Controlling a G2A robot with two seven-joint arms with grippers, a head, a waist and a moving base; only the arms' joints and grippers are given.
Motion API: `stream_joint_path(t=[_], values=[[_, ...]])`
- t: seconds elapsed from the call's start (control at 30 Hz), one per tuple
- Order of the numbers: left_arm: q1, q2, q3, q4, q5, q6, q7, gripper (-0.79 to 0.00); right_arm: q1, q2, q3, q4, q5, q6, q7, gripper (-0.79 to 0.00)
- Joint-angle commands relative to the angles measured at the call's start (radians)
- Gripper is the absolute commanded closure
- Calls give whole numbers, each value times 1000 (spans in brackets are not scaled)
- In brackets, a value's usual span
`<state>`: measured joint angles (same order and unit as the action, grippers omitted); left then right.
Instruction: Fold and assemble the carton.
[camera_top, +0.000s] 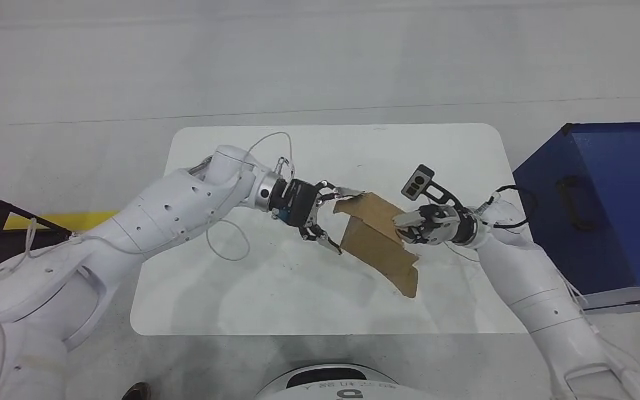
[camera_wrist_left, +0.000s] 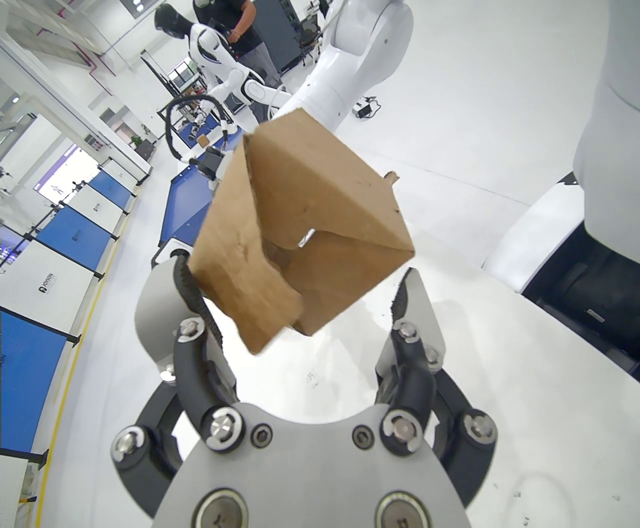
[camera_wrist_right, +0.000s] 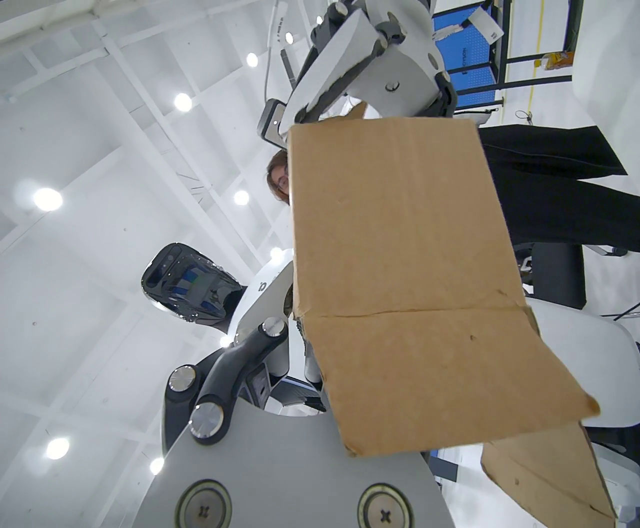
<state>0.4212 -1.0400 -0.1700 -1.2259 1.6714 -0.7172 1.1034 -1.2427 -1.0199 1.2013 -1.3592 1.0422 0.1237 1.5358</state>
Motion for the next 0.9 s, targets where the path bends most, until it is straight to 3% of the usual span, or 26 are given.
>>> stream_joint_path(t=[0.0, 0.33, 0.5, 0.7, 0.87], values=[[0, 12, 0, 21, 2, 26, 26, -785, -3, 2, 5, 3, 12, -3, 0, 0], [47, 69, 0, 21, 135, 106, 106, -785, 9, 1, -3, 36, 67, 0, 0, 0], [38, 77, 0, 12, 154, 185, 185, -785, 29, -3, -27, 57, 73, 2, 0, 0], [8, 82, 0, 64, 108, 287, 287, -785, 42, -6, -49, 75, 91, -4, 0, 0], [-12, 84, 0, 71, 129, 312, 311, -785, 44, -4, -59, 83, 99, -10, 0, 0]])
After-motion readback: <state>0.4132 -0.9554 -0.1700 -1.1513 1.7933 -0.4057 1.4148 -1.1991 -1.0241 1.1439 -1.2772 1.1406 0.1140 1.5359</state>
